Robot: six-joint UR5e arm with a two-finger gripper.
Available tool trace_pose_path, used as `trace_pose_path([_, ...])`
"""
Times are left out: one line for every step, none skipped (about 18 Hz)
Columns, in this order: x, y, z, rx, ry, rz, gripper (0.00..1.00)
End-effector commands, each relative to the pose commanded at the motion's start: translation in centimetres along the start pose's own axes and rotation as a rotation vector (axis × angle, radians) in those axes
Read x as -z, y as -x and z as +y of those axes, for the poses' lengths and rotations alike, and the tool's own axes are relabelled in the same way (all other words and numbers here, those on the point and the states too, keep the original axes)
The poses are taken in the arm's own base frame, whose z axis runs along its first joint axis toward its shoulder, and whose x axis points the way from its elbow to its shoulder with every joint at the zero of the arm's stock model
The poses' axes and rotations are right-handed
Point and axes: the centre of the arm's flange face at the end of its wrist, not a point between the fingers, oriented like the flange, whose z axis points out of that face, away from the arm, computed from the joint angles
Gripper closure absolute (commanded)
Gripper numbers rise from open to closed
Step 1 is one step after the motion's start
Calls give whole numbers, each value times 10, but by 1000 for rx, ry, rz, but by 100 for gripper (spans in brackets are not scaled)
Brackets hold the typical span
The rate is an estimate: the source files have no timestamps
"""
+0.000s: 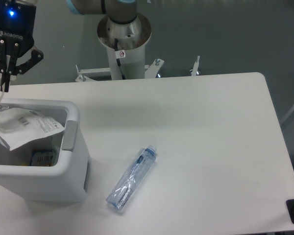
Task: Place the trash in the trash can
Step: 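Lower the wrapper into the bin and open the gripper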
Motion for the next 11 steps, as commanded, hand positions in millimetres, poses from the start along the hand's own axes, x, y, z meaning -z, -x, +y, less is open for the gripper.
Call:
trace_pose_path([-10,3,0,6,16,-4,100])
trace_pose_path([-17,5,-1,11,27,-9,100])
trace_pose_path([-27,9,-2,16,40,-14,100])
trace_pose_path([-36,12,-2,21,56,-19,100])
trace_pose_path([-44,16,-2,25,65,-29,100])
trace_pose_path([-53,21,-3,30,74,-47,100])
trace_pose_path([-64,28,-8,36,82,-67,100])
trace_pose_path([-70,31,-11,38,85,-80,100])
trace_pose_path([-78,36,-13,40,91,-96,94])
trace_pose_path([-82,41,-16,38,91,-109,75])
trace_pose_path([-80,48,-20,32,86,-116,64])
